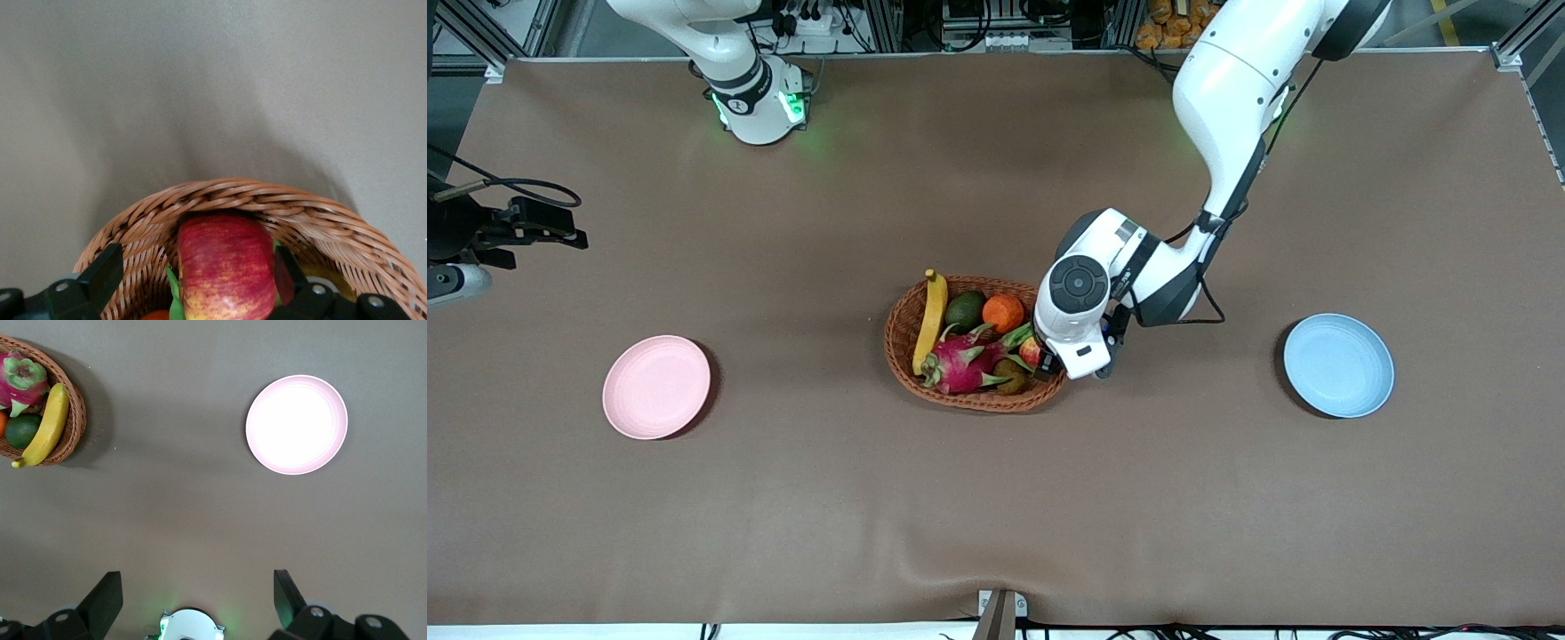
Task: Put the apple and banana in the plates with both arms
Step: 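Close the left gripper on the red apple and lift it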
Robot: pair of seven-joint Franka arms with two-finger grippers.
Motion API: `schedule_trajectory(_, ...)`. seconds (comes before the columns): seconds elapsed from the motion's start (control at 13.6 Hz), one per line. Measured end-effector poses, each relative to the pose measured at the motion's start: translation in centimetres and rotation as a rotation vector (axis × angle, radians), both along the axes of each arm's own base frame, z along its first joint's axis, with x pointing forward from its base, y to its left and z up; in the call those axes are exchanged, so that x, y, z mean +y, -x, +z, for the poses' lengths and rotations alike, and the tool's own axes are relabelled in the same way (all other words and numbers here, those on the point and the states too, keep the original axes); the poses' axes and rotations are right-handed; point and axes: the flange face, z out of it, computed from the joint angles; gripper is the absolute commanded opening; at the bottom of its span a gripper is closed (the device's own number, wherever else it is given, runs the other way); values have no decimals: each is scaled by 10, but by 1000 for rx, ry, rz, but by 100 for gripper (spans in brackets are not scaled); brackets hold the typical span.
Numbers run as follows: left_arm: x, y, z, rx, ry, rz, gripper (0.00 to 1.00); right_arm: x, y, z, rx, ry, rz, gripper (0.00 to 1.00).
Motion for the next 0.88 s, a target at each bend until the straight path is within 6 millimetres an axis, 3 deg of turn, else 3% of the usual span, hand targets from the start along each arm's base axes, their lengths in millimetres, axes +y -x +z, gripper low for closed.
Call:
schedule_trajectory(0.44, -3, -5, 0, -6, 3, 48, 100, 2, -1, -2, 3, -1, 4, 100)
schedule_trajectory(0.73, -11, 0, -13, 5, -2, 43, 100, 3, -1, -3, 4, -1, 5, 100)
schedule_trajectory(0.88, -13, 1, -17, 10, -5, 42, 34, 4, -2, -4, 7, -2, 7, 100)
